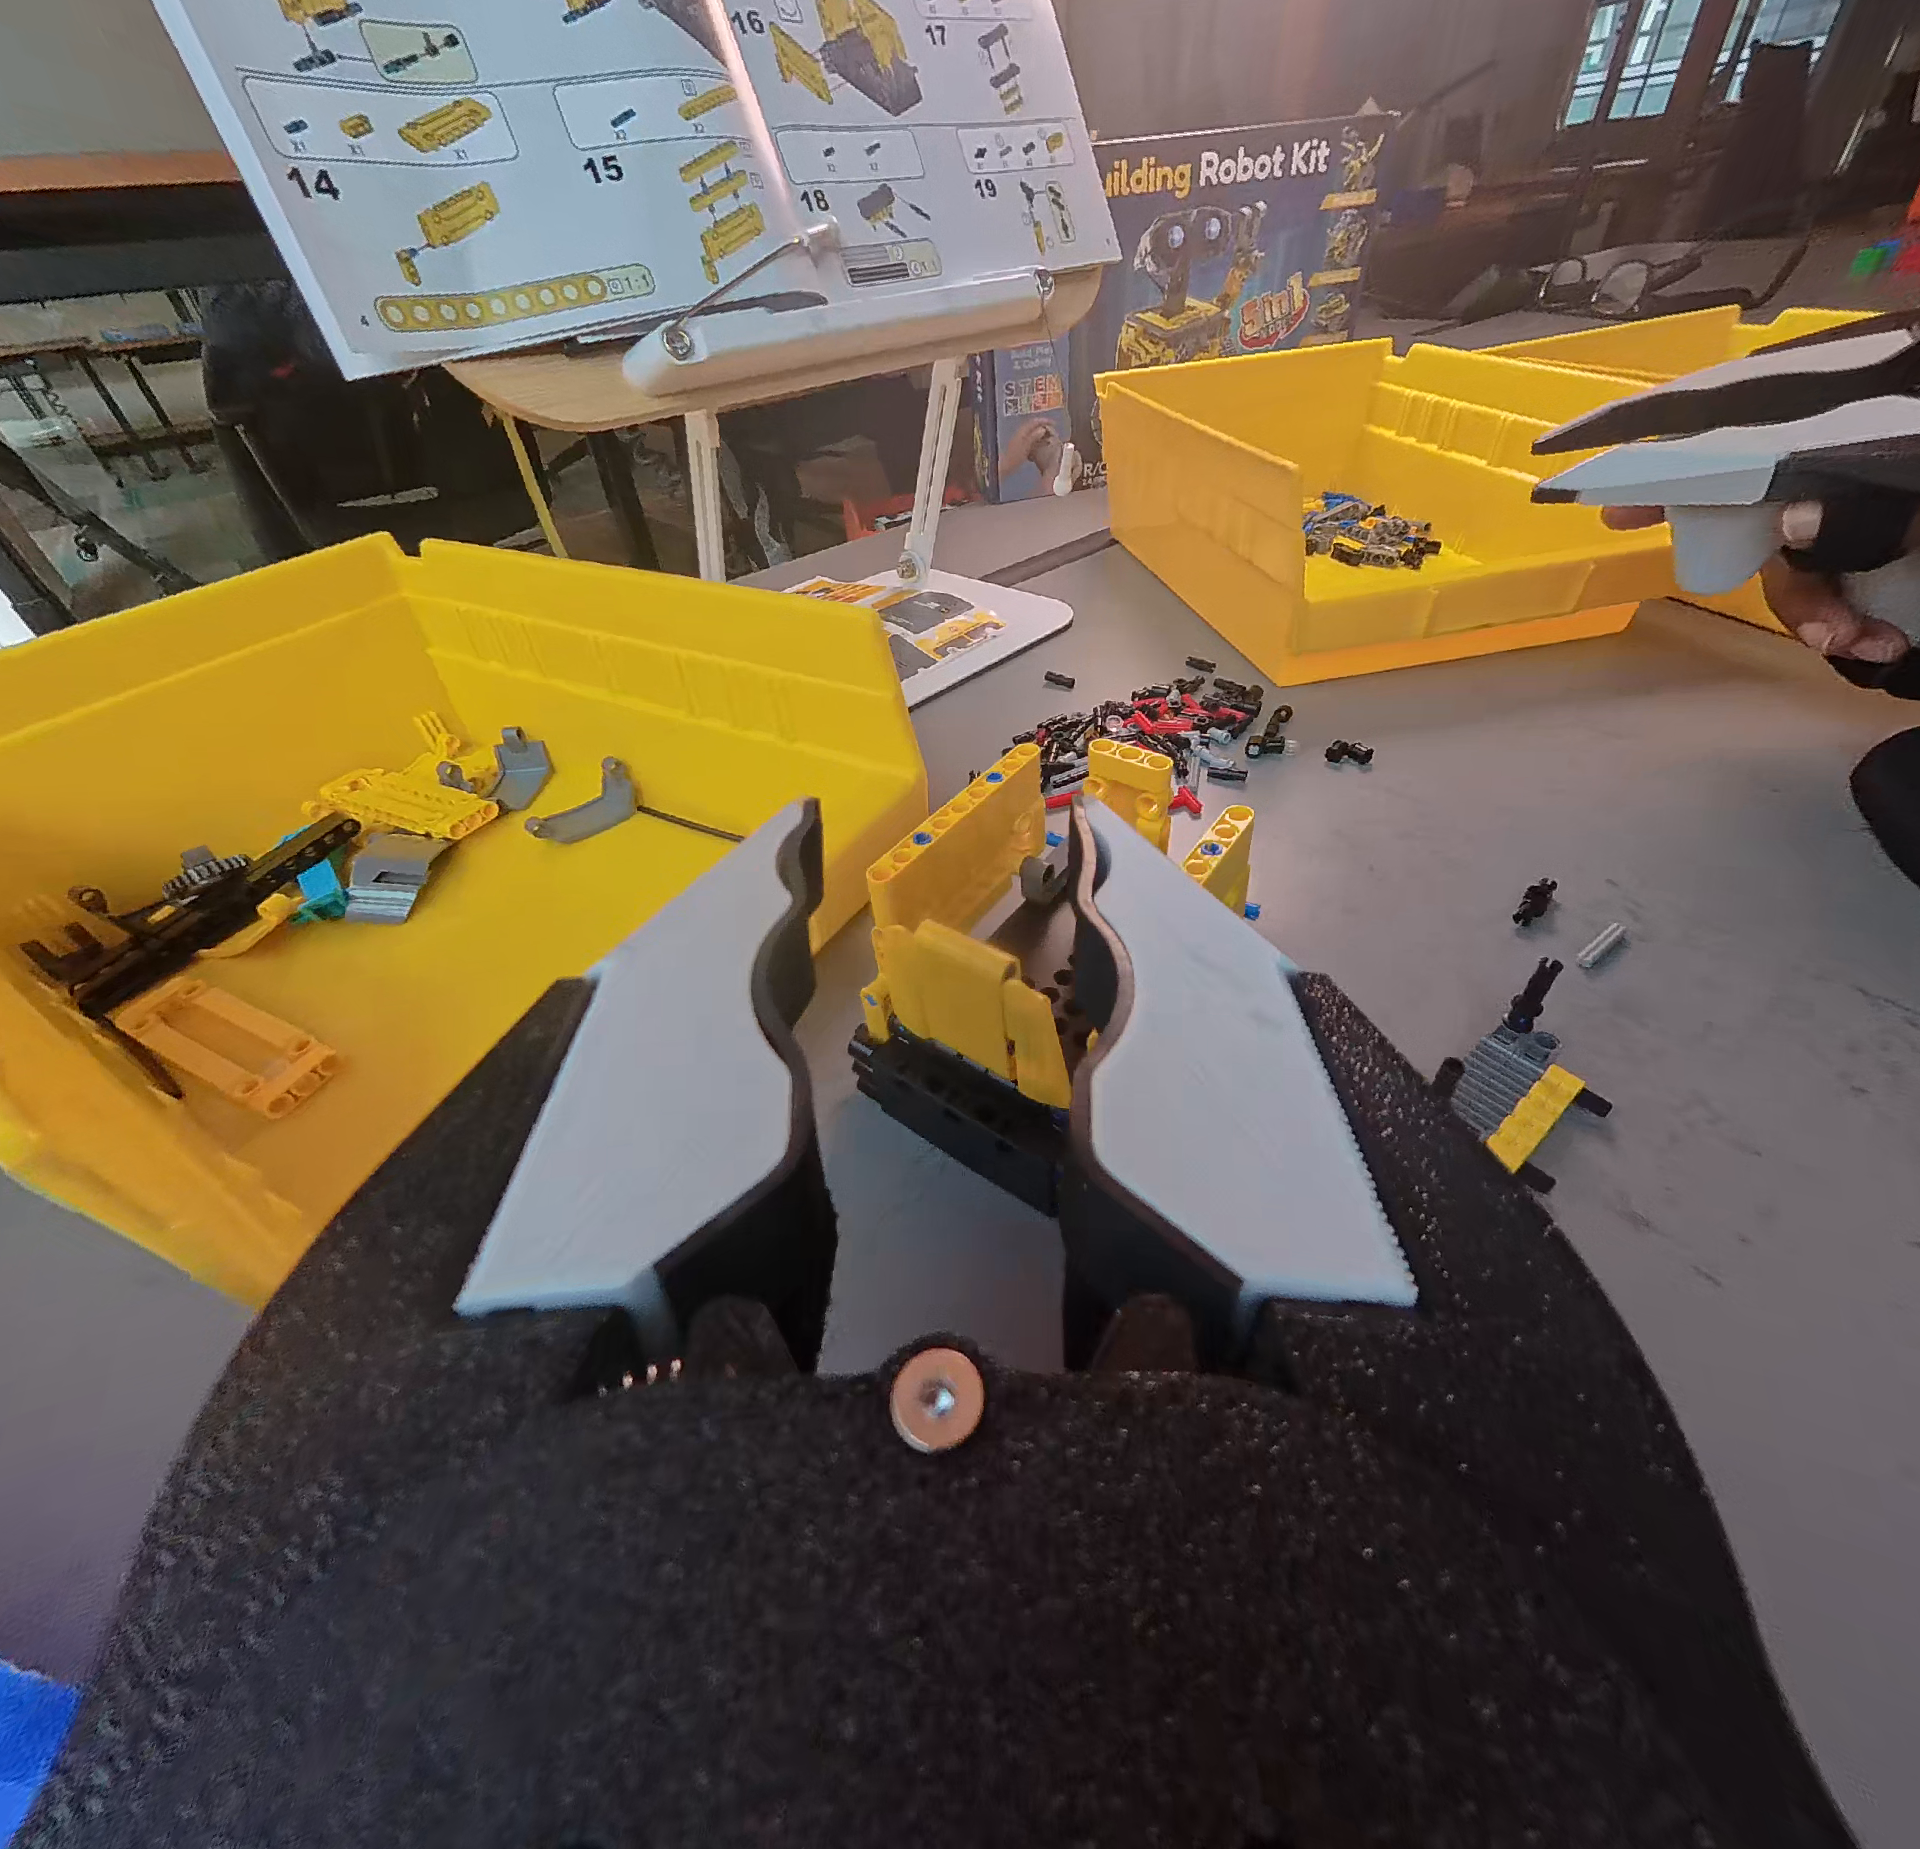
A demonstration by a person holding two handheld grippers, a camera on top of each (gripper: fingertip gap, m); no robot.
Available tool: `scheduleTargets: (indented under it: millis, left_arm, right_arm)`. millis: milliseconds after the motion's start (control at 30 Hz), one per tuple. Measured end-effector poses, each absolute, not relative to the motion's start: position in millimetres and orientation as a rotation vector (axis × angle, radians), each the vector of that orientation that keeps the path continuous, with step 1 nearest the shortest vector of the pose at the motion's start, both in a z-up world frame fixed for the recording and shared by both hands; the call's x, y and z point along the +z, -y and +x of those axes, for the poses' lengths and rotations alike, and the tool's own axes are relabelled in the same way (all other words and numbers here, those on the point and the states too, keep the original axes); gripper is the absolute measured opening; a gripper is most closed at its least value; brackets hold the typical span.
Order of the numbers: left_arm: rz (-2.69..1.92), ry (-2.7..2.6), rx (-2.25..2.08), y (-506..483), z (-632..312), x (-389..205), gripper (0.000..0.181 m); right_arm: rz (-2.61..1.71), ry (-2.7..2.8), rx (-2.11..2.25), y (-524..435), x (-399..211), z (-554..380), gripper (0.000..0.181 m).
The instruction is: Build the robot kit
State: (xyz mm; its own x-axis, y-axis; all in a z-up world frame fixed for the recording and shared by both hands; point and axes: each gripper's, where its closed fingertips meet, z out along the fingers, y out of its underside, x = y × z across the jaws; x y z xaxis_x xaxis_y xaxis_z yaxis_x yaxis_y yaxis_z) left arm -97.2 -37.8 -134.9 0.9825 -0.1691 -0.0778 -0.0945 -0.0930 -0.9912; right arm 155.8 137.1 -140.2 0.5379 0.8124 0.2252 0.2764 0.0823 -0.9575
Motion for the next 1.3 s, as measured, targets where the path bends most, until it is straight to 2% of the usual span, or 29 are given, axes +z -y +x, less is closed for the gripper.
scheduleTargets:
  millis: [1033,1167,1300]
  left_arm:
    - [-1.697,-0.127,-0.119,33,-111,-142,0.043]
    - [-1.697,-0.134,-0.112,33,-110,-142,0.043]
    - [-1.697,-0.135,-0.11,33,-110,-142,0.043]
  right_arm:
    - [-1.603,0.812,0.497,-165,-148,175,0.03]
    - [-1.605,0.76,0.484,-170,-143,181,0.036]
    - [-1.617,0.673,0.443,-180,-138,194,0.053]
